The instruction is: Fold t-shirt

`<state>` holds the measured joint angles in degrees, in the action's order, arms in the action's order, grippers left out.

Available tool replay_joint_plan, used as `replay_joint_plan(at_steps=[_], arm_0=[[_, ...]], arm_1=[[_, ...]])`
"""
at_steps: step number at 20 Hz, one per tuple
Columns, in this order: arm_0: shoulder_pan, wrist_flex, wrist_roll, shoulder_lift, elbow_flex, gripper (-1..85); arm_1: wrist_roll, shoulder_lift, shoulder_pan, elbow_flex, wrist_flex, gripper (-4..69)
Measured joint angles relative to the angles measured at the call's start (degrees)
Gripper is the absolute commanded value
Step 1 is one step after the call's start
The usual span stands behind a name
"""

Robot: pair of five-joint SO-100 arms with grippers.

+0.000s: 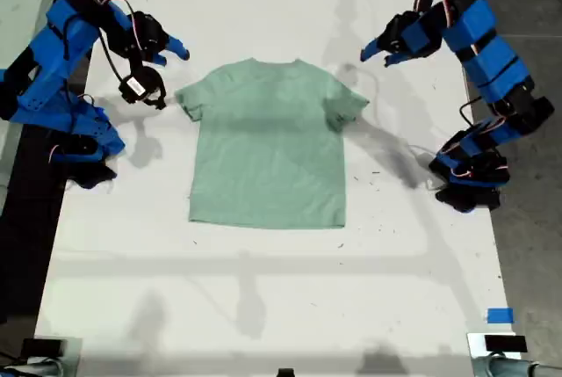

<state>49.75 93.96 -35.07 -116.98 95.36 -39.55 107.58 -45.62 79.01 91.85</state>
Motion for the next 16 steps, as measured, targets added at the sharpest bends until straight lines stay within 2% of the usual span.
replay_joint_plan(at_steps=[4, 9, 13, 16], arm_0=[[0.5, -0.4, -1.4, 1.1, 0.0, 26.6], [1.9, -5.9, -3.8, 1.7, 2.9, 27.0], [2.9, -11.4, -4.5, 3.6, 8.4, 27.0], [2.9, -12.9, -4.5, 4.0, 9.5, 27.0]], arm_1=[[-6.5, -2.7, -2.9, 4.1, -2.2, 32.2], [-11.7, -6.7, -5.8, 16.1, -13.2, 32.6], [-12.4, -13.8, -5.5, 19.8, -21.0, 32.8], [-12.4, -20.6, -4.0, 20.4, -25.5, 31.4]])
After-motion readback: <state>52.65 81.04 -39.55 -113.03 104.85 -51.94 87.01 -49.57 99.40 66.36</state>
